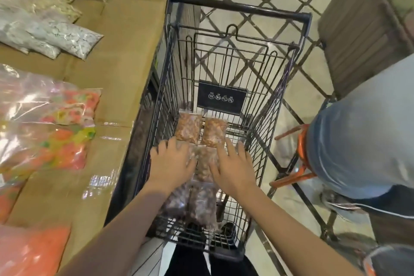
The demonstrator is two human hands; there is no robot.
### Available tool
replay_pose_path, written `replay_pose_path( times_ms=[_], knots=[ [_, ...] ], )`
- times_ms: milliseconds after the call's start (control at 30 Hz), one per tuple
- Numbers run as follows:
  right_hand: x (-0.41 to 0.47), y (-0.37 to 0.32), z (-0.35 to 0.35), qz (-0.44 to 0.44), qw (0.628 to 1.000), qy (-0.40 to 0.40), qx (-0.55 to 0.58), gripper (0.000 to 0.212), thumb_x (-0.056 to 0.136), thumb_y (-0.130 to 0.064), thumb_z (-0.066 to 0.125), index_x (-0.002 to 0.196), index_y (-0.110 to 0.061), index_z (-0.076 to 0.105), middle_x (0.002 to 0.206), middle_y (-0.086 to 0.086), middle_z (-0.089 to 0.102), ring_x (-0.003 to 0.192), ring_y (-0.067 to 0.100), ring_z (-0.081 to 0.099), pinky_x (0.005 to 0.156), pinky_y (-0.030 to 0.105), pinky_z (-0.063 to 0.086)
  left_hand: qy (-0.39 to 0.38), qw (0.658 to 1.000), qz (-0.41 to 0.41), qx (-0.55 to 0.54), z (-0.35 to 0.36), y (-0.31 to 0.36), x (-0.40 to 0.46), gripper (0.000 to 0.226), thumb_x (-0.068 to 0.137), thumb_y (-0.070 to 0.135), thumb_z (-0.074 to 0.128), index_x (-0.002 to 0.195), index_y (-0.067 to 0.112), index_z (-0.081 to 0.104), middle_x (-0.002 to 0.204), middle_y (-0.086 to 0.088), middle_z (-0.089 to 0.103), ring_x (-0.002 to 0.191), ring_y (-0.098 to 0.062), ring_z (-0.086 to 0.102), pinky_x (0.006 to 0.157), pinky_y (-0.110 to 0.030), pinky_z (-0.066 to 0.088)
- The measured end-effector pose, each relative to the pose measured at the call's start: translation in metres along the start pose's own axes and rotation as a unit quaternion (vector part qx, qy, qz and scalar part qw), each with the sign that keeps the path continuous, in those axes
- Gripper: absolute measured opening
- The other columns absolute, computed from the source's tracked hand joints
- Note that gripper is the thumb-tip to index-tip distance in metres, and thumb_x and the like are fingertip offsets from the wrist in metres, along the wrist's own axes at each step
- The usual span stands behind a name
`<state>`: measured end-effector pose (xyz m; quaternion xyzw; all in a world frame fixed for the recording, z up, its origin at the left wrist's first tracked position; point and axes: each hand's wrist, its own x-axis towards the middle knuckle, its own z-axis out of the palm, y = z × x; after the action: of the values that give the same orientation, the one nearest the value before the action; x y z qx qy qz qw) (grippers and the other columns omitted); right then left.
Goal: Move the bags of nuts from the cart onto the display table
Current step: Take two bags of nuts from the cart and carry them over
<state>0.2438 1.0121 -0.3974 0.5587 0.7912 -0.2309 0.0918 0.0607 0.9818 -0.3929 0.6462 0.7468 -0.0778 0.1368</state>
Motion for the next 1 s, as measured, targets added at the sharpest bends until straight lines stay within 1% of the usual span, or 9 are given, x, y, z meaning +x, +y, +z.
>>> replay_pose_path(
  times_ms=[100,367,500,600,700,767,867,933,1000],
  knots=[
    [0.047,0.002,0.010,0.010,1.000,-0.002,0.004,0.063,0.105,-0.053,0.026,0.158,-0.020,0.027,0.172,0.010,0.010,0.156,0.044,0.010,0.123,0.064,0.017,-0.040,0.999,-0.004,-0.001,0.013,-0.006,0.049,0.053,0.095,0.056,0.039,0.136,0.025,0.051,0.144,-0.011,0.045,0.133,-0.036,0.041,0.105,-0.054,0.034],
    [0.180,0.016,0.075,0.098,0.991,-0.067,0.063,0.073,0.106,-0.048,0.036,0.165,-0.022,0.000,0.173,0.010,-0.004,0.157,0.042,0.004,0.126,0.059,0.015,-0.131,0.990,-0.014,-0.057,0.095,-0.020,0.176,0.041,0.099,0.048,0.041,0.129,0.021,0.050,0.139,-0.017,0.043,0.131,-0.043,0.039,0.109,-0.058,0.031],
    [0.234,0.037,0.114,0.164,0.977,-0.078,0.113,0.075,0.107,-0.044,0.040,0.164,-0.019,-0.002,0.172,0.015,0.002,0.156,0.041,0.015,0.123,0.053,0.024,-0.206,0.964,-0.096,-0.140,0.155,-0.021,0.236,0.056,0.093,0.049,0.031,0.148,0.036,0.029,0.159,-0.023,0.026,0.143,-0.047,0.029,0.121,-0.059,0.015],
    [0.270,0.054,0.138,0.222,0.955,-0.070,0.184,0.088,0.102,-0.035,0.058,0.163,-0.014,-0.001,0.168,0.020,0.014,0.152,0.042,0.026,0.120,0.051,0.032,-0.183,0.959,-0.156,-0.152,0.188,-0.025,0.269,0.070,0.096,0.050,0.035,0.159,0.033,0.009,0.163,-0.024,0.021,0.146,-0.044,0.026,0.121,-0.056,0.018],
    [0.303,0.066,0.157,0.289,0.919,-0.041,0.264,0.083,0.095,-0.029,0.067,0.158,-0.007,0.018,0.150,0.021,0.044,0.141,0.041,0.043,0.115,0.047,0.041,-0.139,0.940,-0.222,-0.219,0.203,-0.030,0.285,0.092,0.092,0.039,0.062,0.160,0.024,0.001,0.165,-0.024,0.009,0.148,-0.045,0.023,0.117,-0.058,0.028],
    [0.323,0.069,0.165,0.334,0.892,-0.029,0.304,0.065,0.093,-0.035,0.070,0.142,-0.005,0.040,0.130,0.019,0.061,0.123,0.039,0.060,0.098,0.043,0.053,-0.125,0.918,-0.275,-0.258,0.210,-0.031,0.292,0.097,0.093,0.041,0.063,0.160,0.016,-0.002,0.164,-0.024,0.012,0.148,-0.044,0.022,0.118,-0.057,0.027],
    [0.341,0.074,0.179,0.364,0.867,-0.041,0.337,0.063,0.086,-0.043,0.076,0.134,-0.011,0.050,0.124,0.015,0.066,0.114,0.035,0.065,0.093,0.042,0.057,-0.108,0.900,-0.316,-0.280,0.210,-0.030,0.303,0.093,0.093,0.033,0.064,0.160,0.012,0.003,0.161,-0.024,0.021,0.148,-0.043,0.022,0.120,-0.057,0.020],
    [0.343,0.078,0.180,0.374,0.852,-0.042,0.365,0.044,0.081,-0.042,0.082,0.112,-0.017,0.063,0.118,0.009,0.070,0.106,0.028,0.068,0.093,0.040,0.058,-0.118,0.889,-0.341,-0.283,0.208,-0.030,0.311,0.102,0.087,0.034,0.074,0.159,0.010,0.006,0.158,-0.025,0.026,0.144,-0.044,0.028,0.118,-0.055,0.025],
    [0.340,0.081,0.172,0.392,0.798,-0.040,0.456,0.034,0.074,-0.035,0.092,0.091,-0.021,0.066,0.104,0.004,0.075,0.094,0.022,0.072,0.088,0.040,0.061,-0.139,0.874,-0.360,-0.295,0.202,-0.032,0.316,0.102,0.079,0.036,0.084,0.155,0.007,0.021,0.152,-0.024,0.034,0.137,-0.043,0.037,0.111,-0.051,0.034]
  ],
)
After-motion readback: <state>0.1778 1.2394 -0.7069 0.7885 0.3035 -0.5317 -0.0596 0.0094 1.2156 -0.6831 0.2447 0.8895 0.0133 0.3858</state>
